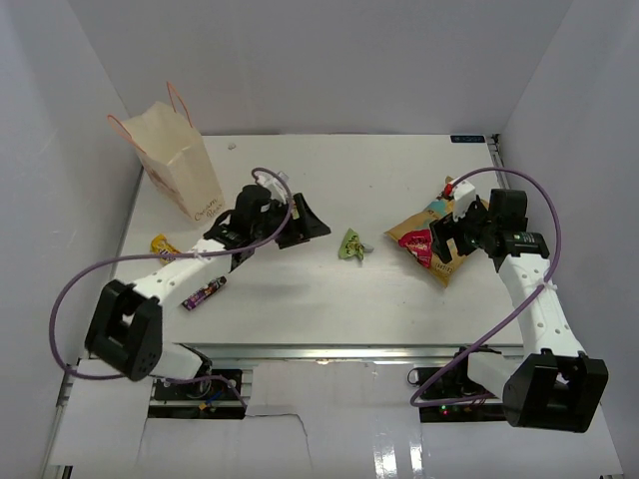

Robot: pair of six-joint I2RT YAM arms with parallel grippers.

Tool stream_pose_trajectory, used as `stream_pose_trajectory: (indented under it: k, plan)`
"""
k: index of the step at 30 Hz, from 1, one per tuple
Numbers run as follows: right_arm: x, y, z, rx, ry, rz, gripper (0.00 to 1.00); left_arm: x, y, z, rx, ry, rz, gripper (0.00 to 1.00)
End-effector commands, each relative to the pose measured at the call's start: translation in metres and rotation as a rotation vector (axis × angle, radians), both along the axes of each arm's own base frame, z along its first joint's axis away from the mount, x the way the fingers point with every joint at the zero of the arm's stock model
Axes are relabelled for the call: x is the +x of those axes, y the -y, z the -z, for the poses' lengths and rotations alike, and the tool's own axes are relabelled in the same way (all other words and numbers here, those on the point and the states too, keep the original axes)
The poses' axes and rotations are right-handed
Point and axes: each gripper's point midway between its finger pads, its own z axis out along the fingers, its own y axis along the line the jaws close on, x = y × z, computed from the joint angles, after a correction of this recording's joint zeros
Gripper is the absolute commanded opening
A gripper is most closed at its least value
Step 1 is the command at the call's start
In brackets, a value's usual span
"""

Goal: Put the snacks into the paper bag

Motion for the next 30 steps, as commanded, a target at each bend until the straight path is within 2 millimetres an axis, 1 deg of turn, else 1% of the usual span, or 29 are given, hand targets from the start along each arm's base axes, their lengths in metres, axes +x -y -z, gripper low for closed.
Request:
stream_pose_trajectory:
  k: [1,2,3,4,5,7,8,9,10,11,12,13,14,15,16,17,18,20,21,22,24,26,27,29,30]
  plan:
    - [-0.009,-0.008,0.001,0.006,-0.004,-0.098,0.90,0.022,0.056,-0.041,-0.170,-0.007,0.021,0.85]
    - [-0.012,-0.009,0.002,0.015,-0.013,-0.099,0.90,0.023,0.078,-0.019,-0.180,-0.100,0.043,0.84]
    - [-0.014,-0.009,0.005,0.026,-0.027,-0.086,0.90,0.027,0.091,-0.016,-0.192,-0.123,0.056,0.84]
    - [-0.014,-0.005,0.007,0.018,-0.032,-0.058,0.90,0.031,0.105,-0.016,-0.202,-0.133,0.072,0.84]
    - [-0.014,-0.003,0.006,0.023,-0.028,-0.041,0.90,0.040,0.128,-0.014,-0.211,-0.149,0.096,0.84]
    - [-0.015,-0.004,0.006,0.046,-0.033,-0.028,0.90,0.047,0.151,-0.014,-0.233,-0.171,0.119,0.84]
    - [-0.016,-0.003,0.006,0.051,-0.033,-0.019,0.90,0.051,0.169,-0.031,-0.264,-0.146,0.147,0.84]
    - [-0.016,-0.002,0.006,0.055,-0.031,-0.012,0.90,0.055,0.180,-0.012,-0.254,-0.191,0.153,0.83]
    - [-0.016,-0.002,0.007,0.064,-0.037,0.000,0.90,0.056,0.187,-0.007,-0.250,-0.209,0.155,0.82]
    - [-0.016,-0.001,0.006,0.069,-0.035,0.008,0.90,0.059,0.200,-0.017,-0.266,-0.197,0.172,0.82]
    - [-0.016,0.000,0.006,0.072,-0.035,0.012,0.90,0.060,0.206,0.004,-0.234,-0.240,0.168,0.81]
    - [-0.016,-0.001,0.006,0.080,-0.035,0.015,0.90,0.057,0.215,0.008,-0.225,-0.247,0.181,0.81]
    - [-0.016,0.000,0.005,0.084,-0.033,0.018,0.90,0.059,0.222,0.002,-0.231,-0.235,0.190,0.80]
    - [-0.015,0.000,0.004,0.087,-0.031,0.018,0.90,0.059,0.227,0.015,-0.217,-0.246,0.201,0.79]
    - [-0.016,-0.001,0.004,0.093,-0.032,0.017,0.90,0.056,0.233,0.018,-0.211,-0.248,0.221,0.76]
    - [-0.015,0.000,0.004,0.096,-0.031,0.021,0.90,0.051,0.238,0.024,-0.189,-0.260,0.238,0.76]
    - [-0.016,-0.001,0.004,0.100,-0.033,0.021,0.90,0.051,0.244,0.029,-0.162,-0.245,0.261,0.75]
    - [-0.016,-0.001,0.006,0.106,-0.040,0.021,0.90,0.047,0.254,0.032,-0.127,-0.218,0.292,0.74]
    - [-0.016,-0.001,0.006,0.108,-0.039,0.022,0.90,0.048,0.257,0.028,-0.108,-0.203,0.301,0.73]
    - [-0.016,-0.001,0.007,0.111,-0.041,0.019,0.90,0.047,0.261,0.039,-0.069,-0.184,0.310,0.73]
    - [-0.017,-0.002,0.008,0.115,-0.046,0.018,0.90,0.046,0.262,0.048,-0.025,-0.184,0.319,0.69]
    - [-0.017,-0.002,0.009,0.118,-0.049,0.017,0.90,0.048,0.265,0.055,0.019,-0.153,0.315,0.65]
    - [-0.017,-0.002,0.008,0.120,-0.048,0.019,0.90,0.049,0.264,0.056,0.048,-0.152,0.308,0.65]
    - [-0.017,-0.002,0.008,0.123,-0.047,0.016,0.90,0.048,0.263,0.072,0.115,-0.140,0.304,0.60]
    - [-0.017,-0.003,0.008,0.126,-0.046,0.014,0.90,0.049,0.263,0.074,0.131,-0.133,0.301,0.59]
